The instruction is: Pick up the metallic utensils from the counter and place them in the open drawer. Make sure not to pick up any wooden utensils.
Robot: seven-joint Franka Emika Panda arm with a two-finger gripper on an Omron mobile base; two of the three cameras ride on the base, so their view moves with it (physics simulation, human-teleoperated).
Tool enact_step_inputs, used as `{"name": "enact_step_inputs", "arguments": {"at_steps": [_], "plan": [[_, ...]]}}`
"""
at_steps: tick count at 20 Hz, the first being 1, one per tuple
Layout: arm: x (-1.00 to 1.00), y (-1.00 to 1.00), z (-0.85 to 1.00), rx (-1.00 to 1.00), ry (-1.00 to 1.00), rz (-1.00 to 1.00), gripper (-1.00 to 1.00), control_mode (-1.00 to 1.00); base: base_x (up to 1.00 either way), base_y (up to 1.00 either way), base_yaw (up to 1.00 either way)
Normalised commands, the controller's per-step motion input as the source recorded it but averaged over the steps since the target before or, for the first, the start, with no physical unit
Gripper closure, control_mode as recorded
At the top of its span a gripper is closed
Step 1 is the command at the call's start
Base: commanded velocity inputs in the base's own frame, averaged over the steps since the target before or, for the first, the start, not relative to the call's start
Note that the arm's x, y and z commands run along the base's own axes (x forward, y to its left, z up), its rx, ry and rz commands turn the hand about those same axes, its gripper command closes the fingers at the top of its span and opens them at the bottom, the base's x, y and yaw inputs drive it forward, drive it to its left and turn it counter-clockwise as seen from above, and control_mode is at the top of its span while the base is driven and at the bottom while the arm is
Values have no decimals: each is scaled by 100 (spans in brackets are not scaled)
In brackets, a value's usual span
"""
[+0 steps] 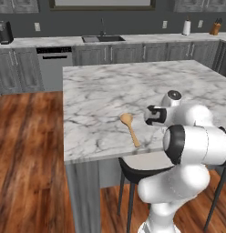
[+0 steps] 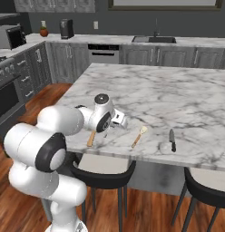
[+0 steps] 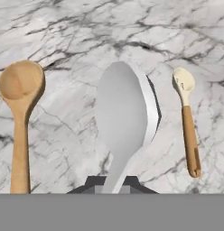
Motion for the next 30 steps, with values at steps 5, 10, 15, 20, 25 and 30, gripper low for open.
{"name": "enact_step_inputs", "arguments": {"at_steps": [5,10,15,20,25,30], "plan": [[-48,7,70,0,-22,0,100,-100,0,0,0],[-49,15,63,0,-13,0,100,-100,0,0,0],[-79,7,35,0,-20,0,100,-100,0,0,0],[-71,11,55,0,-26,0,100,-100,0,0,0],[-50,7,64,0,-25,0,100,-100,0,0,0],[-47,13,63,0,-19,0,100,-100,0,0,0]]}}
